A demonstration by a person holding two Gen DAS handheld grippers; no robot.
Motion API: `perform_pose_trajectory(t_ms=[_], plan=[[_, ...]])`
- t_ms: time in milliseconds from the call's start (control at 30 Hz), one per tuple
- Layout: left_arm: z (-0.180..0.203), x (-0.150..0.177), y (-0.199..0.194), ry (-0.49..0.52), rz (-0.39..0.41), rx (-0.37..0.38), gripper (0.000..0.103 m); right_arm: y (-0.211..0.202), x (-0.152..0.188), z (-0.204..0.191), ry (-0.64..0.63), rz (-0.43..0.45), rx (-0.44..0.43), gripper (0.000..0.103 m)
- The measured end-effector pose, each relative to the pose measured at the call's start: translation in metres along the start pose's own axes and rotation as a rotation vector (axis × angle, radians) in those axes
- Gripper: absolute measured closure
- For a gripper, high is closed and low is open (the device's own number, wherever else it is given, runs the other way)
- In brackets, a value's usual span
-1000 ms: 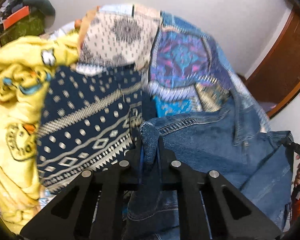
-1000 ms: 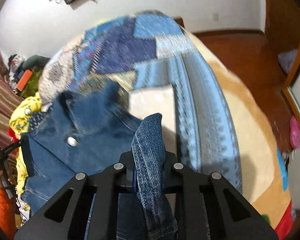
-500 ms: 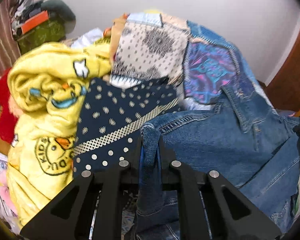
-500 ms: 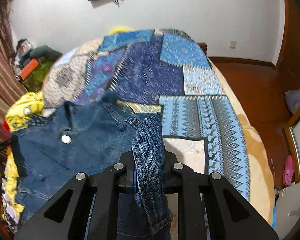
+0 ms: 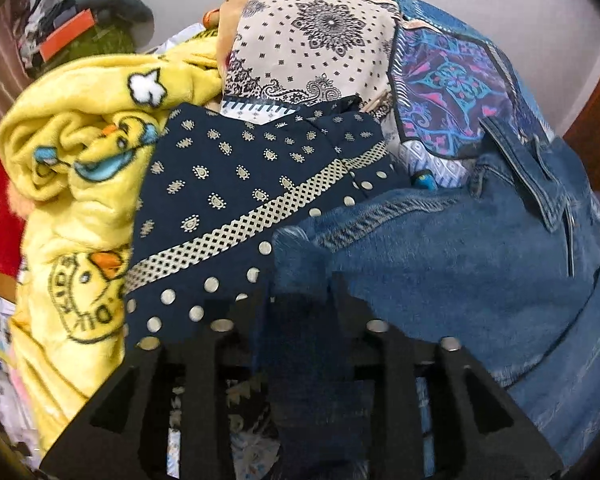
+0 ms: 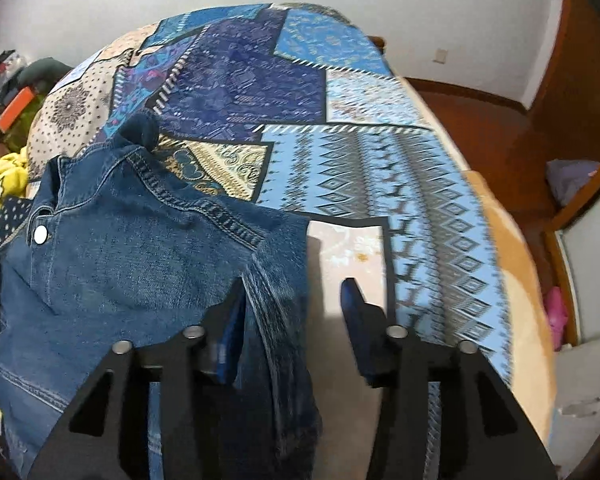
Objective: Fold large clothes
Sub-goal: 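Release the jacket and lift both tools above the folded jacket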
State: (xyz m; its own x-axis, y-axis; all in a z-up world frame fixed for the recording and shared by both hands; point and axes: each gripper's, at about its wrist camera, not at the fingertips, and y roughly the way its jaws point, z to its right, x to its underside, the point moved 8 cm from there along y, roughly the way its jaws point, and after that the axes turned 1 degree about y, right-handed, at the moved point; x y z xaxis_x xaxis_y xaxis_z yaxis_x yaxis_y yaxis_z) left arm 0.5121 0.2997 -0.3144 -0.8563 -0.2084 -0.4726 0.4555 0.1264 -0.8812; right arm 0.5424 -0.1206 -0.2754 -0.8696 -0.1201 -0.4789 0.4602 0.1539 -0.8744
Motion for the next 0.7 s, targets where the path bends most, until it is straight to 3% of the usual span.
perform_pose_trajectory(t_ms=[167, 300, 400, 533, 700], plan=[[0.010, 0.002, -0.045, 0.046, 0.044, 0.011, 0.062, -0.046, -0.006, -0.002, 0.011, 0.051, -0.032, 0.058], [0.019, 0.003, -0.098, 0.062, 0.119, 0.028, 0.052, -0.102, -0.005, -0.009, -0.007, 0.129, -0.056, 0.057], [0.025, 0.008, -0.138, 0.079, 0.176, 0.047, 0.049, -0.145, 0.002, -0.018, -0.036, 0.194, -0.065, 0.048], [0.032, 0.028, -0.188, 0.111, 0.229, 0.072, 0.045, -0.196, 0.019, -0.029, -0.079, 0.270, -0.082, 0.041], [0.036, 0.068, -0.228, 0.142, 0.267, 0.093, 0.031, -0.225, 0.049, -0.034, -0.106, 0.288, -0.109, 0.038]])
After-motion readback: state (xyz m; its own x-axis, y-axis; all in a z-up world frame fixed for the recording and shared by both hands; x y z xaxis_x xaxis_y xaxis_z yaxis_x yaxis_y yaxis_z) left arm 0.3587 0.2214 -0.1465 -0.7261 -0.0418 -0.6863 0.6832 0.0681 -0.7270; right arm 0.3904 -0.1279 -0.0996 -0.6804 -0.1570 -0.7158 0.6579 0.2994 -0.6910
